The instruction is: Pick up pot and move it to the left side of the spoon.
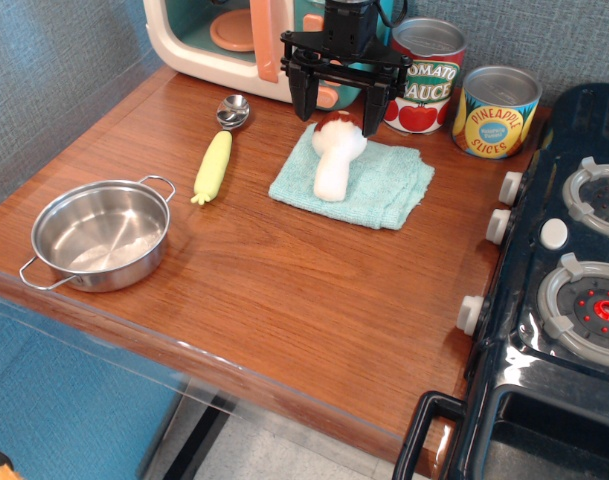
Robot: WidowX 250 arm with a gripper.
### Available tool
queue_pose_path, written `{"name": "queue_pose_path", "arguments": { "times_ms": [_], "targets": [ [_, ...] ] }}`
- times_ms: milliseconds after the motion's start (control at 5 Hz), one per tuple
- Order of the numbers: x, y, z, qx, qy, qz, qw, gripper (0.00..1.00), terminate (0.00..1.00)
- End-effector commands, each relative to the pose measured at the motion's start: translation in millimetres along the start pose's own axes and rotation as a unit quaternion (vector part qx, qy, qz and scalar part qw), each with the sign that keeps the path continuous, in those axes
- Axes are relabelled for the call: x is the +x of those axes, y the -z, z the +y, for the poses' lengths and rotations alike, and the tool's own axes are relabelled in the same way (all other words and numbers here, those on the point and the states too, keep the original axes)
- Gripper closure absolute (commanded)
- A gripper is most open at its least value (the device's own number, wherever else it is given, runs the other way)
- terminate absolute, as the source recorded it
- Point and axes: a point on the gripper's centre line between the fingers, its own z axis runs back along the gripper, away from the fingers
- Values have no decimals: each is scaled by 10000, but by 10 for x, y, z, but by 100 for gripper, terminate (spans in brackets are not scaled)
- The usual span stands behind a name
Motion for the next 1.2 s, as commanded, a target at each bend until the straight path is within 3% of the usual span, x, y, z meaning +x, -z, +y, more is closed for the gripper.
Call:
{"name": "queue_pose_path", "arguments": {
  "times_ms": [0, 400, 600, 800, 1000],
  "targets": [
    [0, 0, 0, 0, 0, 0, 10000, 0, 0],
    [-18, -327, -53, -116, 18, -362, 9993, 0, 0],
    [-109, -525, -87, -278, 136, -612, 9976, 0, 0],
    [-317, -572, -49, -294, 264, -621, 9973, 0, 0],
    [-682, -432, 169, 201, 262, -225, 9992, 0, 0]
  ]
}}
